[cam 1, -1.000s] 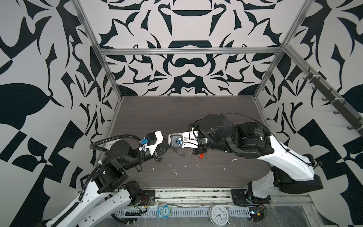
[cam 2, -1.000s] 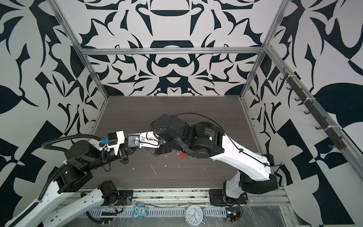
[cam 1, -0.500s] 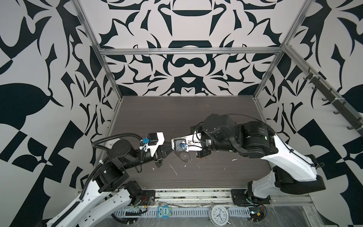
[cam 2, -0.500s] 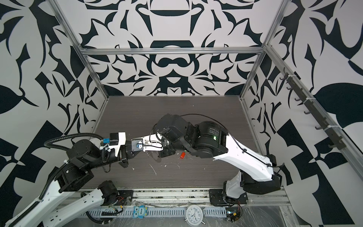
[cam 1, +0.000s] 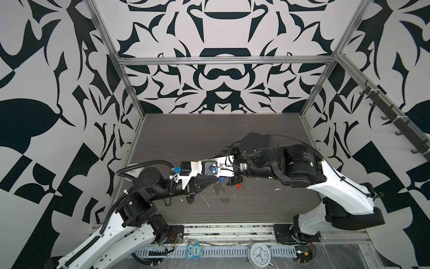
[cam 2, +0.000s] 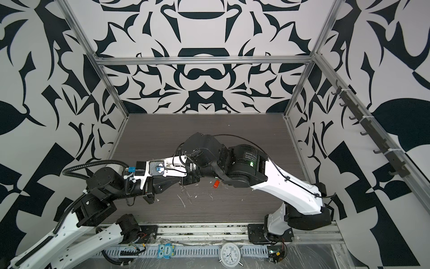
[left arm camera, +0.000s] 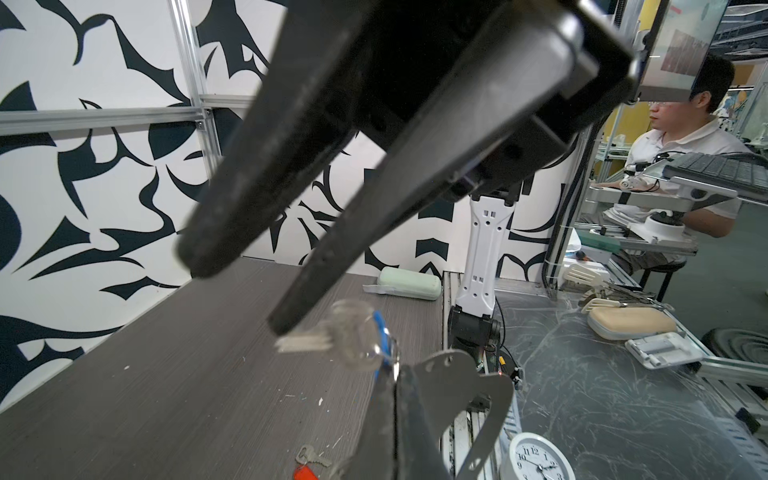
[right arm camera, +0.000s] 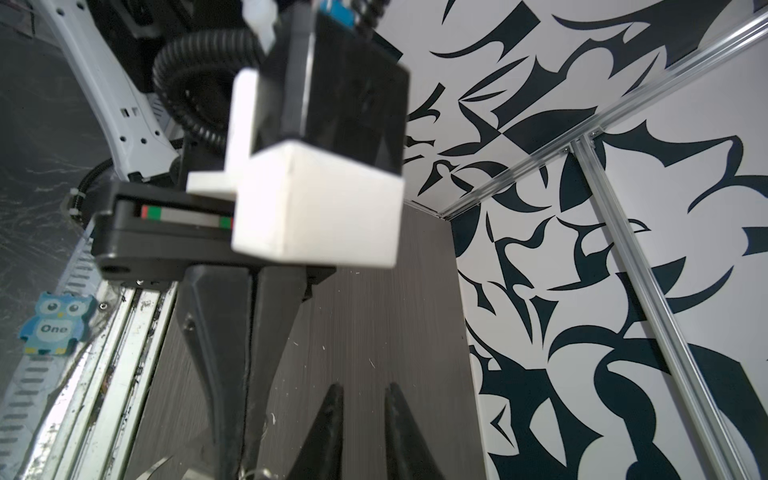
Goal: Remove the keys from the keyring
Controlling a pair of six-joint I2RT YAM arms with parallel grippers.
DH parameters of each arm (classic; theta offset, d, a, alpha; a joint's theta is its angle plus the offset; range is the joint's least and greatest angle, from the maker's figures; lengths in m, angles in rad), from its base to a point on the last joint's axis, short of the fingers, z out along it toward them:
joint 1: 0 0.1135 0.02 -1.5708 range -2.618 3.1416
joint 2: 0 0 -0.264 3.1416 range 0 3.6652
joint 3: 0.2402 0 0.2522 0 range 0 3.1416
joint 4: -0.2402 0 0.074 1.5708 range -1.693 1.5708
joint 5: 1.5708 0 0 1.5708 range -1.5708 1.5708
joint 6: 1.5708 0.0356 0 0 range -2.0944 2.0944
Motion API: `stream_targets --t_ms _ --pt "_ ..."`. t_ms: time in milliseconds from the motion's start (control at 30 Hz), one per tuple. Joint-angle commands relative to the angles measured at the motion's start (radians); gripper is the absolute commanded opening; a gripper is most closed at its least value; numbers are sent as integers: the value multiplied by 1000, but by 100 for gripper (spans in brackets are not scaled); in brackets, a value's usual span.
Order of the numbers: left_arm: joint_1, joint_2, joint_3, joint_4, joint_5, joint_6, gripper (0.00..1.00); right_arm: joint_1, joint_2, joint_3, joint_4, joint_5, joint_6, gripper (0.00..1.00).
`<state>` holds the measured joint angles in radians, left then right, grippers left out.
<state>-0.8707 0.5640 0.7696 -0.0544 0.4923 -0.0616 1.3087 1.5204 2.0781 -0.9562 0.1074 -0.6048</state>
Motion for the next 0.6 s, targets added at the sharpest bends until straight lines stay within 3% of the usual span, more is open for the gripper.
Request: stream_targets --t_ms 0,100,267,567 --pt "-2 -22 -19 104 13 -35 0 -1 -8 -5 58 -20 33 22" --pt "-2 -34 -45 150 -9 -51 0 -1 -18 -20 94 -19 50 23" --pt "-2 -56 -106 264 -66 -91 0 -2 -73 -97 230 39 96 38" --pt "-2 -81 -145 330 -169 -86 0 -1 -227 -350 511 204 214 43"
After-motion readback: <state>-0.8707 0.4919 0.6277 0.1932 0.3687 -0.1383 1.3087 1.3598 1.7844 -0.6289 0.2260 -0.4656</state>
